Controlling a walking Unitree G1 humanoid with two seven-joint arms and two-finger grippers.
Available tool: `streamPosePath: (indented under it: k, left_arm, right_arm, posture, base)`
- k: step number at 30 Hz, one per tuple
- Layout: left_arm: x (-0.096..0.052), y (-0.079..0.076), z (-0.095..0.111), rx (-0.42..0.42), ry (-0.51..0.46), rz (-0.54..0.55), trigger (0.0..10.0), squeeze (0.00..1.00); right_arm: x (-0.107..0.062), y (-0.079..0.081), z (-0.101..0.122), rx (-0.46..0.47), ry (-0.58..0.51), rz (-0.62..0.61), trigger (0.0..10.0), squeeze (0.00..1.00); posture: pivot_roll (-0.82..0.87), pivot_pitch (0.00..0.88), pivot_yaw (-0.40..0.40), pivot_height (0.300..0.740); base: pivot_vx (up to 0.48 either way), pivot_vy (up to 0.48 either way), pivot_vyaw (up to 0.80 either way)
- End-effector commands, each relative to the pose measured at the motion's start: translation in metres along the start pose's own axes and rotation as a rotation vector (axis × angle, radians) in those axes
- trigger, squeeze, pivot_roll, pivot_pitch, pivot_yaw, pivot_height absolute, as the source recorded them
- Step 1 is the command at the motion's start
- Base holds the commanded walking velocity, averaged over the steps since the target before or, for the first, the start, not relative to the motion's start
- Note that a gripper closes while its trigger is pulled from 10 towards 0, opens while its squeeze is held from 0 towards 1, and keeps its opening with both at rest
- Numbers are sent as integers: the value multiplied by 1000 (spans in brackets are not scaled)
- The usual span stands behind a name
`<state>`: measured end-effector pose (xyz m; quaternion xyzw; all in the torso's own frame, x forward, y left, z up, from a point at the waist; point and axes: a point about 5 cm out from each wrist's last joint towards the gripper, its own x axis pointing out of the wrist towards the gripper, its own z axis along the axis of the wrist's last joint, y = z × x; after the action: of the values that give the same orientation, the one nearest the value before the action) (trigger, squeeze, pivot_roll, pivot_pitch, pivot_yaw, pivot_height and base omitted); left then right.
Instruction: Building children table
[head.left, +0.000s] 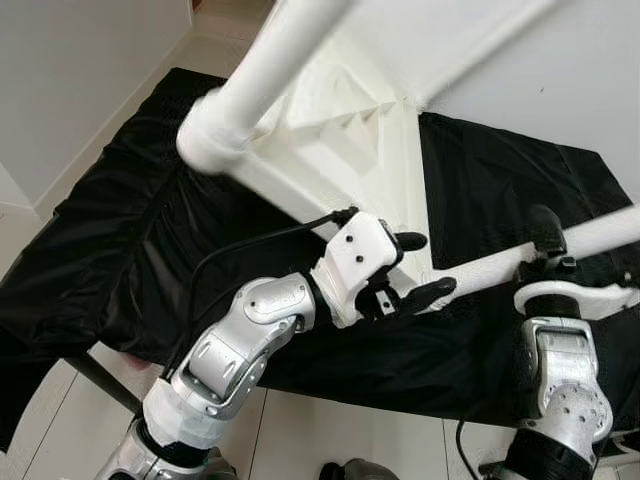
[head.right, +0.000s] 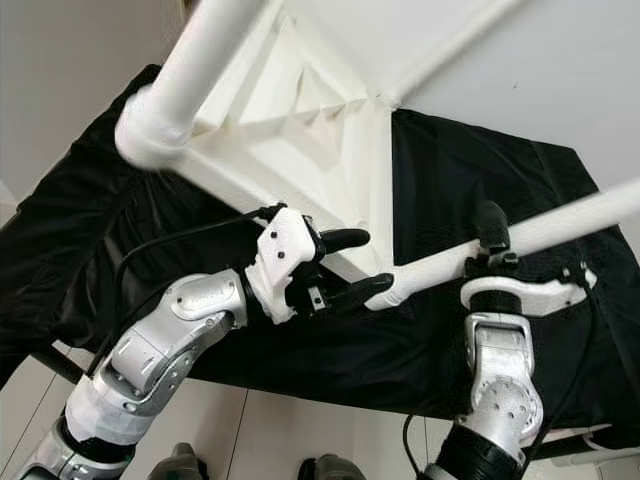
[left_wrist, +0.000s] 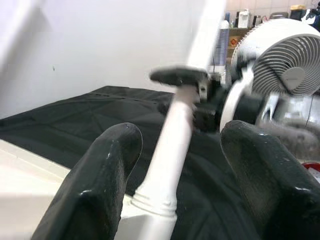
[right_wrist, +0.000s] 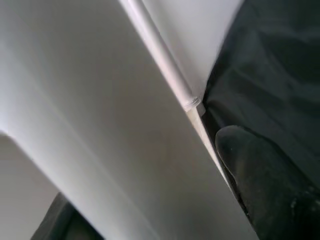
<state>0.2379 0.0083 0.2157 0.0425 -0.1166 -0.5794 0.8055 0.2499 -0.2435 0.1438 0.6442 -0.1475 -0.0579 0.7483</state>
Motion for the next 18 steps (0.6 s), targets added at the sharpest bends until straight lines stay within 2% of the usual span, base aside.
streamPosePath:
  k: [1,3,4,6,8,15,18]
  left_arm:
    - [3,1,6,5,-13,82,10000,0]
    - [3,1,6,5,-13,82,10000,0]
    - [4,-1,5,8,-5,71,10000,0]
    - [4,-1,5,8,-5,71,10000,0]
    - [4,-3,4,7,6,57,10000,0]
    - [3,-2,3,12,18,52,10000,0]
    - [3,-1,1,19,28,56,10000,0]
  right_arm:
    - [-19,-47,-33,256,23,-174,10000,0]
    - [-19,-47,-33,256,23,-174,10000,0]
    - [-22,-69,-31,295,10,-217,10000,0]
    - [-22,-69,-31,295,10,-217,10000,0]
    - [-21,-89,-36,298,35,-246,10000,0]
    - [-15,-98,-42,276,79,-269,10000,0]
    - [-15,-101,-38,214,83,-279,10000,0]
  posture:
    - [113,94,-56,740]
    - [113,94,-56,740]
    - [124,95,-47,740]
    - [124,95,-47,740]
    - [138,90,-43,740]
    - [142,90,-43,740]
    - [142,93,-44,740]
  base:
    - [0,0,0]
    - [0,0,0]
    - [0,0,0]
    - [0,0,0]
    - [0,0,0]
    - [0,0,0]
    - [0,0,0]
